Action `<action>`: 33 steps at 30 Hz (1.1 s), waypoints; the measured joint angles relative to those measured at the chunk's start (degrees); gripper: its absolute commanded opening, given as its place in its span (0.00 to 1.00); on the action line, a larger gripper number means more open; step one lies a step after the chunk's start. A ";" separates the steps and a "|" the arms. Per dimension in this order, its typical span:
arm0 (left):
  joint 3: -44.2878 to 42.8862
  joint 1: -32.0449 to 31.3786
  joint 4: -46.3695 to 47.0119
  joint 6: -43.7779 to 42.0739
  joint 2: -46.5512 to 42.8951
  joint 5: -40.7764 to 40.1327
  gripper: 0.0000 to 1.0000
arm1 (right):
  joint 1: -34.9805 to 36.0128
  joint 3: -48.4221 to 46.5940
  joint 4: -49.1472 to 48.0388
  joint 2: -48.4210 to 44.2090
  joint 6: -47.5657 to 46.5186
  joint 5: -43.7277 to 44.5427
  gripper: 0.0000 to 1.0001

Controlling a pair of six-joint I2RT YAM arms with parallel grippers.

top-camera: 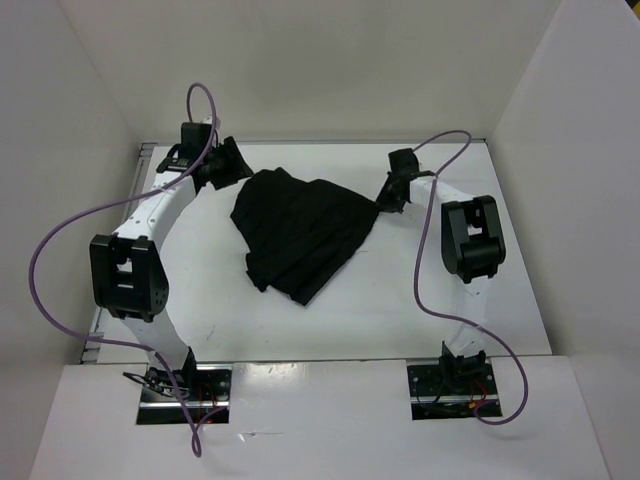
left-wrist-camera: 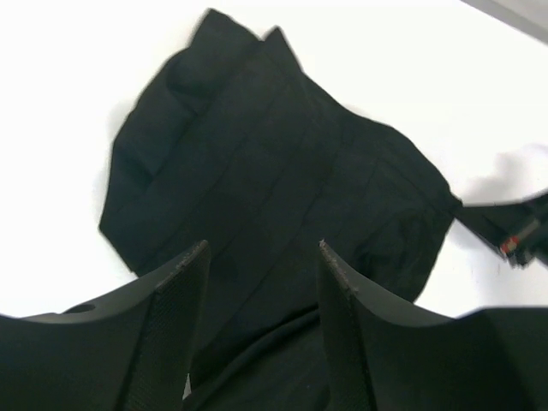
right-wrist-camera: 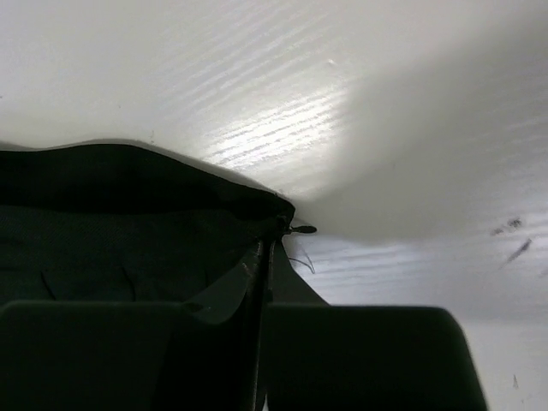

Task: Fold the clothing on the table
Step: Flatten the skirt out

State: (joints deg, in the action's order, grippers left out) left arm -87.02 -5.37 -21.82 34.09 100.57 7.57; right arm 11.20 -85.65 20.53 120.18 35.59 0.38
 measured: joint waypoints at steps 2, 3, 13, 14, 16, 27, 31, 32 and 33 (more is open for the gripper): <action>0.02 0.33 1.55 -2.75 0.68 3.58 0.66 | 0.13 1.09 0.94 -1.27 1.05 1.05 0.00; -0.15 0.46 2.40 -4.20 1.33 5.25 0.66 | 0.20 2.01 1.51 -2.25 1.49 1.84 0.00; -19.52 -1.22 -0.22 -24.22 19.52 13.29 0.67 | 0.48 10.56 7.15 -11.78 5.57 6.32 0.00; -21.70 -1.38 -0.42 -25.66 20.98 13.68 0.67 | 0.57 10.80 7.48 -11.80 5.73 6.36 0.00; -25.99 -1.79 -0.94 -28.15 23.89 14.69 0.66 | 0.70 11.15 8.15 -11.80 5.95 6.49 0.00; -29.09 -2.08 0.96 -28.02 36.20 17.25 0.15 | 0.94 11.04 12.35 -11.80 5.84 8.50 0.00; -25.92 -2.08 2.16 -26.12 36.74 16.24 0.00 | 0.94 10.97 12.98 -11.85 5.68 8.87 0.00; -25.03 -2.08 3.17 -25.70 36.74 15.45 0.00 | 0.94 10.97 13.07 -11.91 5.68 8.90 0.00; -23.87 -2.14 4.09 -24.98 36.57 14.49 0.00 | 0.94 10.97 13.11 -11.93 5.68 8.90 0.00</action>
State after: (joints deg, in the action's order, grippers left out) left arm -110.89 -7.51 -17.74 9.10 137.14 22.06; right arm 12.14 -74.67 33.65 108.25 41.28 9.28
